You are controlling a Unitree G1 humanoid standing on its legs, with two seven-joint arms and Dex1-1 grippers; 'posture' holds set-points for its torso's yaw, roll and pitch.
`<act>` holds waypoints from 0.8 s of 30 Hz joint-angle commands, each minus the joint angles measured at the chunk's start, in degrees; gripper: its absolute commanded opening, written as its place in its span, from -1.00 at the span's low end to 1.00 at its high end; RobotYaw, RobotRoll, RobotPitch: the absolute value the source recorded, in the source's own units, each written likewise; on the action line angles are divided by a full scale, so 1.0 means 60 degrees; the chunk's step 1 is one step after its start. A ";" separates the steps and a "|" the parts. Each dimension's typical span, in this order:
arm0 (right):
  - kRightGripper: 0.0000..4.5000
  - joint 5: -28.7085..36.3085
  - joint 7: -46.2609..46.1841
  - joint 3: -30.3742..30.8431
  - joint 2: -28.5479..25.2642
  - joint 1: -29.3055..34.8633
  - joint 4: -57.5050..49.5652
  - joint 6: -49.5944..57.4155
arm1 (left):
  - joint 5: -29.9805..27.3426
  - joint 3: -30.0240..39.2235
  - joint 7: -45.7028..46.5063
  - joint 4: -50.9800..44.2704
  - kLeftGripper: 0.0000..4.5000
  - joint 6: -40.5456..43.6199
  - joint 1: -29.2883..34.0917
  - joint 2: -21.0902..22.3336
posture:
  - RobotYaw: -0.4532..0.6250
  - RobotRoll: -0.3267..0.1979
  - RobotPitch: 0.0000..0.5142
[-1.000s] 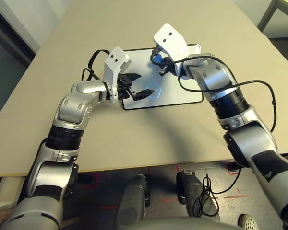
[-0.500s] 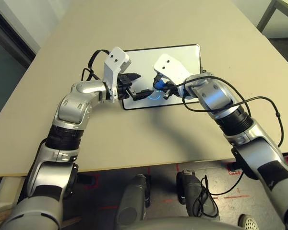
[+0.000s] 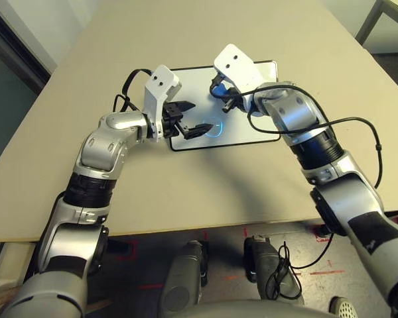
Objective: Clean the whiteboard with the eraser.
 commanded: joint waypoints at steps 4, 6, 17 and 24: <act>-0.75 -0.0102 0.0564 0.0932 -0.0434 0.0715 -0.0978 0.1093 | 0.0004 0.0036 -0.0002 -0.0049 1.00 0.0027 0.0120 0.0125 | -0.07 0.25 -0.31; -0.75 -0.0124 0.0500 0.0835 -0.0413 0.0601 -0.0801 0.0985 | 0.0010 0.0024 0.0008 -0.0016 1.00 0.0019 0.0099 0.0111 | -0.07 0.25 -0.32; -0.75 -0.0173 -0.0317 -0.0269 -0.0053 -0.0535 0.1232 -0.0414 | 0.0003 -0.0010 0.0023 -0.0017 1.00 0.0014 0.0067 0.0049 | -0.07 0.25 -0.32; -0.75 -0.0192 0.0435 0.0815 -0.0512 0.0662 -0.0320 0.0911 | -0.0001 -0.0015 0.0018 -0.0030 1.00 0.0036 0.0077 0.0057 | -0.08 0.25 -0.31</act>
